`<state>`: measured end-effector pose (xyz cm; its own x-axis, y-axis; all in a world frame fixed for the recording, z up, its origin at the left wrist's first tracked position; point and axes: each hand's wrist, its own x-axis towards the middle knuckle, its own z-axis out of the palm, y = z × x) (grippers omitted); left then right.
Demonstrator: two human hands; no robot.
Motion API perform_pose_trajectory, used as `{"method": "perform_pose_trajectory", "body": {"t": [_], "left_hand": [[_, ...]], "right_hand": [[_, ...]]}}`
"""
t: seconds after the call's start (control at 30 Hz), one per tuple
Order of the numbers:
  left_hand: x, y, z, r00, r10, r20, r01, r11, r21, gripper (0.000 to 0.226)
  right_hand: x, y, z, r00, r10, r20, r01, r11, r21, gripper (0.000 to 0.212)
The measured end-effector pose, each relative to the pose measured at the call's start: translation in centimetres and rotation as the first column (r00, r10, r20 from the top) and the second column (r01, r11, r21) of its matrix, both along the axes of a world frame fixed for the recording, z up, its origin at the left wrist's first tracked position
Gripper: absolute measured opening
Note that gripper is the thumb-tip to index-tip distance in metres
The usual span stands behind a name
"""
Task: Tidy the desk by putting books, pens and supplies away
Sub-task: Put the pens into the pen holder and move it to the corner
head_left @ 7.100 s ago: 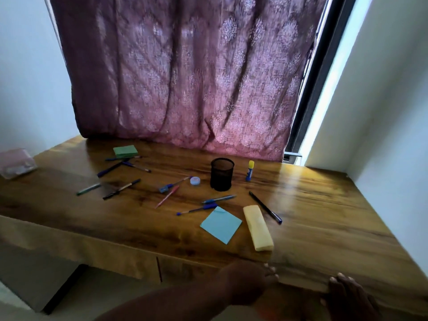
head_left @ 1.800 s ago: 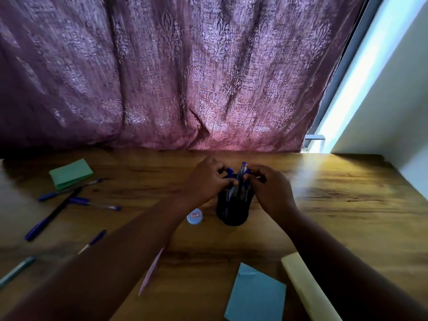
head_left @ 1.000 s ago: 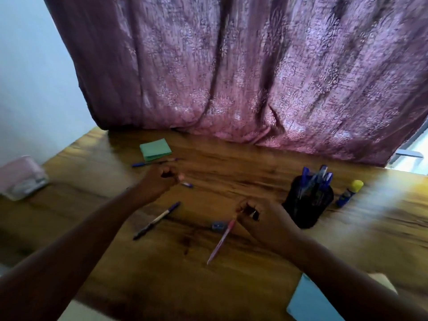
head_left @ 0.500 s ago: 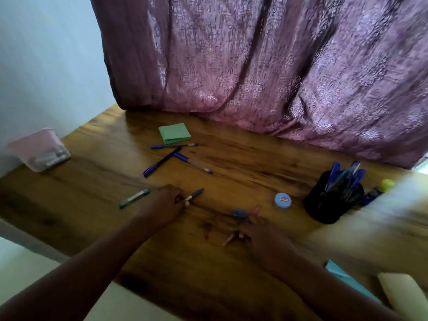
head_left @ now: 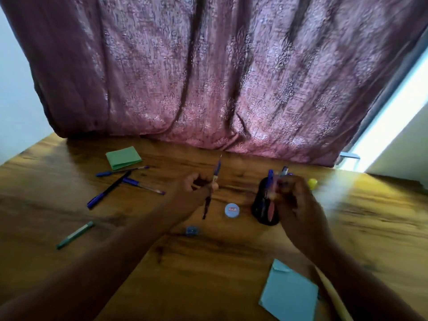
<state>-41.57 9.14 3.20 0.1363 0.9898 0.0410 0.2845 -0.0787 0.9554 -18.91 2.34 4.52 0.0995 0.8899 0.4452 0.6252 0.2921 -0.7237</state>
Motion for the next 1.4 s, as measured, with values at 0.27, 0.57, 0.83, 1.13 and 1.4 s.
{"method": "perform_pose_trajectory", "body": {"t": [0.27,0.57,0.83,1.13,1.4], "left_hand": [[12.0,3.9,2.9,0.973,-0.131,0.188,0.125,0.991,0.043,0.009],[14.3,5.0,-1.1,0.937,-0.164,-0.309,0.203,0.974,0.100,0.021],[13.8,5.4,-2.9,0.877,-0.083,-0.473,0.214,0.949,0.230,0.015],[9.7,4.6,-3.0,0.940,-0.051,-0.338,0.115,0.978,0.172,0.019],[-7.5,5.7,-2.8,0.846,0.212,-0.490,-0.190,0.977,0.096,0.015]], "right_hand": [[7.3,4.8,2.1,0.968,-0.213,-0.133,0.217,0.976,0.014,0.059],[6.9,6.5,-2.4,0.974,-0.228,-0.008,0.226,0.970,-0.089,0.057],[7.0,6.4,-4.9,0.963,-0.177,0.204,0.200,0.975,-0.098,0.054],[5.4,7.1,-3.3,0.915,-0.298,0.271,0.305,0.952,0.016,0.040],[-7.5,11.5,-0.1,0.967,0.164,0.197,-0.181,0.981,0.073,0.013]]}}
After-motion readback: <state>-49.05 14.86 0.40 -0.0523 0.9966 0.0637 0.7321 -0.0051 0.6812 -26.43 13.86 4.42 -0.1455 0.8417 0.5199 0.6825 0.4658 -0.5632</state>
